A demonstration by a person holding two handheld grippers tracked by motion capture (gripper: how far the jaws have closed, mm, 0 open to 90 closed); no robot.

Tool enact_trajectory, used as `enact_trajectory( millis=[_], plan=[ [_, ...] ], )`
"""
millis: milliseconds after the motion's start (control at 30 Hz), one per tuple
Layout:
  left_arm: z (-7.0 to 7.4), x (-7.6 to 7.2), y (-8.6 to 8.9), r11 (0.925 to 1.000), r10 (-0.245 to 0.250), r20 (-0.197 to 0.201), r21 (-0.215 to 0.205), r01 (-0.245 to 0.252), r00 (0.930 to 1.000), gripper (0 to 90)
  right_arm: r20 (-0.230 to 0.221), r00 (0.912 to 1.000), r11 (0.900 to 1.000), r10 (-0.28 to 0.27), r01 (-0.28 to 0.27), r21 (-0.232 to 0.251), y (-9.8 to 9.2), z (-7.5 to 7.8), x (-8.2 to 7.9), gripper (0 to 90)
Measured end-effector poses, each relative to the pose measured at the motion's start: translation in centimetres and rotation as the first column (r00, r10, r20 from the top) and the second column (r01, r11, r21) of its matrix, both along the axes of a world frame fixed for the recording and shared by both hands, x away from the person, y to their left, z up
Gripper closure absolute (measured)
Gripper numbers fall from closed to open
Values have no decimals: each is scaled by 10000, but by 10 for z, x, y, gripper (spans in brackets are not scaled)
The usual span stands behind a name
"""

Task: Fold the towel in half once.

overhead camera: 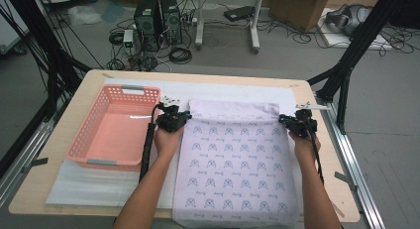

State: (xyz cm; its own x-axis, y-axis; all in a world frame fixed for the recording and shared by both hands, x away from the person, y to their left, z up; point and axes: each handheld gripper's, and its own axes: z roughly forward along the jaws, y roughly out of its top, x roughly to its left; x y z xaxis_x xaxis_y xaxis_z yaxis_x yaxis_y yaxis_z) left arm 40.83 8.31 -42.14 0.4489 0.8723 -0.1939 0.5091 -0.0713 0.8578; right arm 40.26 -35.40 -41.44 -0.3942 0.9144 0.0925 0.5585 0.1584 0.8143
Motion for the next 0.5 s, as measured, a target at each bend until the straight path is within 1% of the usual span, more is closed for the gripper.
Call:
enact_trajectory(
  millis=[67,133,167,233,333,400,467,500],
  plan=[
    [6,-4,1,9999,-152,72,-36,152,9999,873,144,9997,9998,207,-208,65,0,5,-7,864],
    [10,-9,3,9995,-282,131,176,279,9995,873,241,9991,9993,356,-359,93,-1,8,-15,864],
    [12,-11,5,9993,-354,78,112,353,9993,873,282,9989,9991,378,-384,197,-2,10,-19,863],
    [16,-17,7,9989,-476,98,-47,477,9988,873,368,9978,9984,548,-552,124,-5,12,-27,862],
    [20,-32,7,9961,-878,135,-21,878,9960,873,535,9964,9975,650,-664,235,-8,15,-41,860],
    [20,-43,7,9932,-1163,125,122,1161,9931,873,653,9950,9967,760,-776,229,-10,17,-51,860],
    [18,-53,9,9920,-1262,192,1,1263,9918,873,704,9941,9960,831,-852,279,-11,17,-61,860],
    [18,-58,10,9909,-1346,238,28,1346,9906,873,705,9937,9956,866,-889,307,-12,16,-66,860]
  ],
)
